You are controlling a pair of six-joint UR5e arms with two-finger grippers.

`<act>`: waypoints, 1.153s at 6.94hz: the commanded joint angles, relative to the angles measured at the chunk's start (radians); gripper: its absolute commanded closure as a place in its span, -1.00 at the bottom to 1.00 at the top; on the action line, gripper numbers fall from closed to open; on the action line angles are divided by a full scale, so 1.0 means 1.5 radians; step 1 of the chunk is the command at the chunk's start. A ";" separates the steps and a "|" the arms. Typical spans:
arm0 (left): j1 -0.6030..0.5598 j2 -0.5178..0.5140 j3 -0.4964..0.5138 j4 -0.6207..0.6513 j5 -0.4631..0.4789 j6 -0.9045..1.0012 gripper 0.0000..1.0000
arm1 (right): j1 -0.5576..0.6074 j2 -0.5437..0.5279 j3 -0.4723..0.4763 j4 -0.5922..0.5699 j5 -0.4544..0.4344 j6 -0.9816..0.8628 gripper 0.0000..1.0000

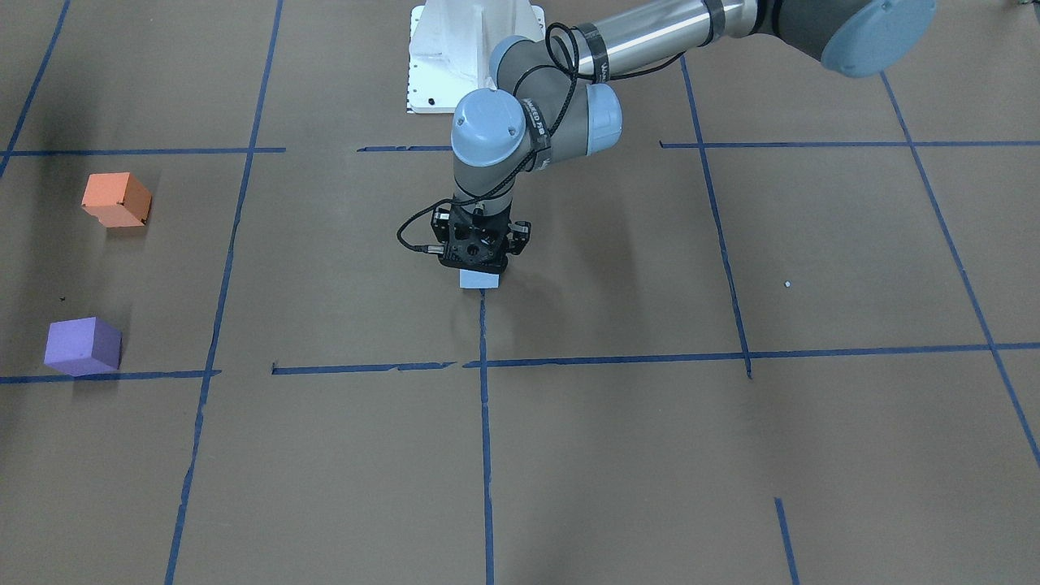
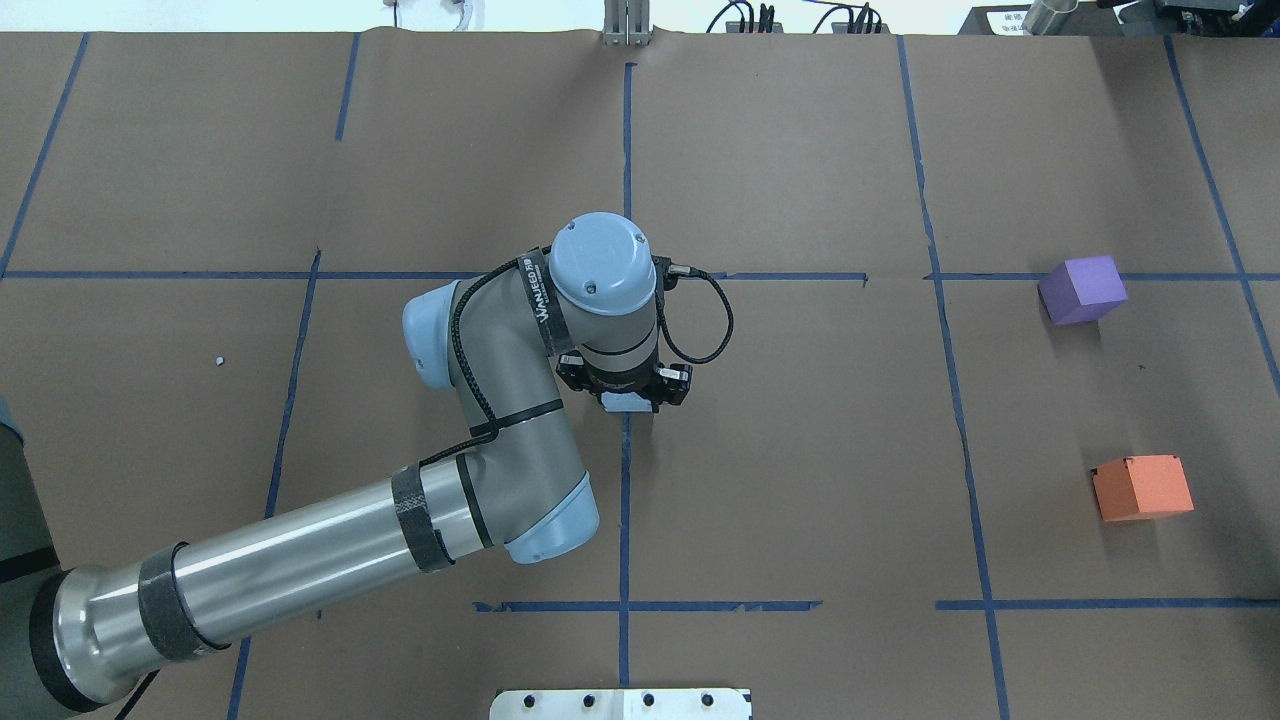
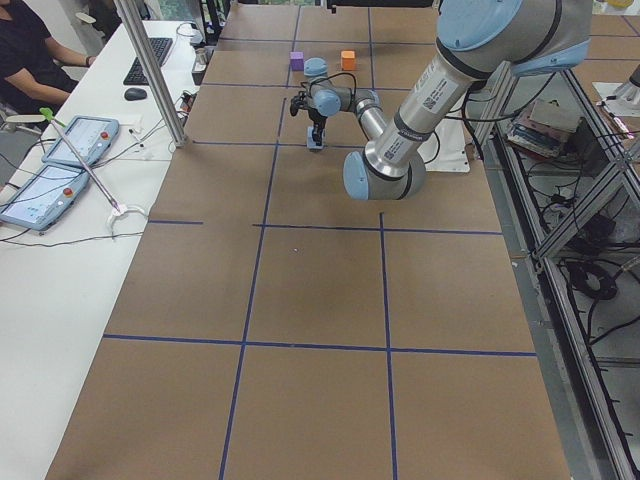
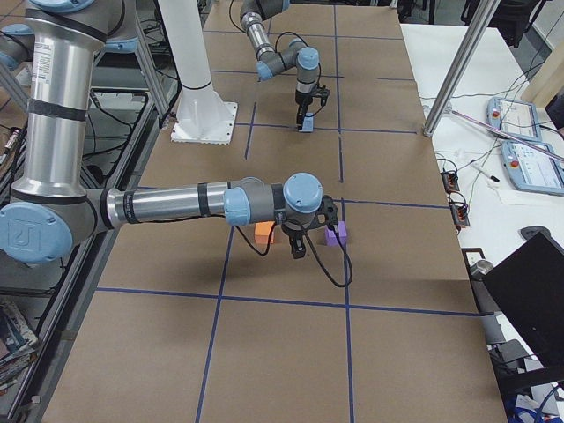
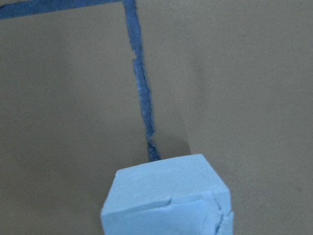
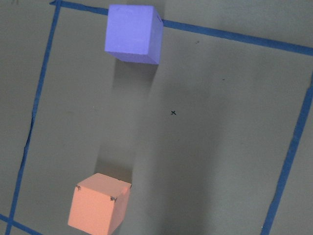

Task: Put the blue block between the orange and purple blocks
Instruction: 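Carry the light blue cube with the left gripper toward the table center, then set the cube down at center, open left gripper while right arm approaches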

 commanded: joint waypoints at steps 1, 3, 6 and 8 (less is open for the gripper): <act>-0.004 0.000 -0.005 -0.017 0.001 -0.017 -1.00 | -0.057 0.085 0.022 0.007 -0.002 0.205 -1.00; -0.032 0.013 -0.100 -0.016 0.023 -0.144 -1.00 | -0.155 0.142 0.074 0.051 -0.076 0.371 -1.00; -0.092 0.218 -0.395 -0.010 0.026 -0.154 -1.00 | -0.441 0.353 0.065 0.056 -0.316 0.781 -1.00; -0.125 0.396 -0.558 -0.008 0.025 -0.154 -1.00 | -0.562 0.474 -0.034 0.057 -0.482 0.901 -1.00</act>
